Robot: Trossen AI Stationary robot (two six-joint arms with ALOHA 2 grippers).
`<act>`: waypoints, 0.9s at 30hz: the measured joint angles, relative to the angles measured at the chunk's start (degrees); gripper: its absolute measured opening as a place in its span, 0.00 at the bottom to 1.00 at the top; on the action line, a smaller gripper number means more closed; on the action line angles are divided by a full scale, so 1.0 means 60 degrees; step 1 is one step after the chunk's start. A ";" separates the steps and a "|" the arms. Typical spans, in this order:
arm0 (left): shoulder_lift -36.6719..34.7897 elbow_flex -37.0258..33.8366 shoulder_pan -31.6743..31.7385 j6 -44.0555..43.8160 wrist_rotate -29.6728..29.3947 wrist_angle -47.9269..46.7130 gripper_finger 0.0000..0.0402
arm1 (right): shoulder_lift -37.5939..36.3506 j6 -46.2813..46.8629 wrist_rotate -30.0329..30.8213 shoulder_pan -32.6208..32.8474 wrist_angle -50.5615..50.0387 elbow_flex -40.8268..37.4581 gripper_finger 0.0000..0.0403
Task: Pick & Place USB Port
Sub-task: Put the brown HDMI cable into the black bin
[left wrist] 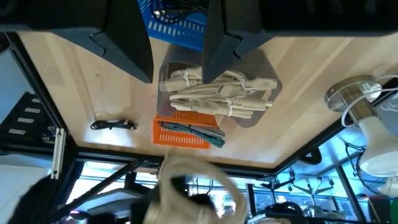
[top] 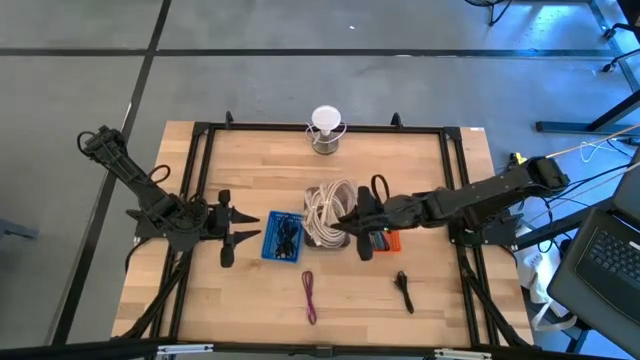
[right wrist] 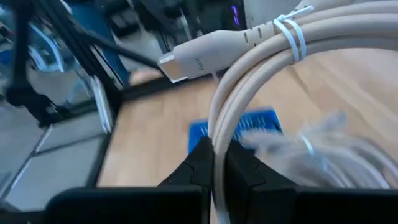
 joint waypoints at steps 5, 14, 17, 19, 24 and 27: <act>-0.0004 0.0000 0.0000 -0.0015 -0.0075 0.0201 0.32 | 0.0074 0.0064 -0.0507 -0.0409 0.0112 -0.0232 0.04; -0.0003 0.0000 0.0000 0.0065 -0.0228 0.0239 0.32 | 0.0954 0.0065 -0.1389 -0.0864 0.0482 -0.0310 0.04; -0.0004 0.0000 0.0000 0.0062 -0.0232 0.0247 0.32 | 0.1269 0.0060 -0.1770 -0.1043 0.0968 -0.0312 0.04; -0.0004 0.0000 0.0001 0.0062 -0.0232 0.0245 0.32 | 0.1482 0.0062 -0.2038 -0.1169 0.1224 -0.0310 0.04; -0.0004 0.0000 0.0000 0.0058 -0.0231 0.0244 0.32 | 0.2170 0.0119 -0.2596 -0.1374 0.1636 -0.0310 0.04; -0.0004 0.0000 0.0000 0.0058 -0.0232 0.0243 0.32 | 0.2628 0.0265 -0.2837 -0.1449 0.1823 -0.0306 0.04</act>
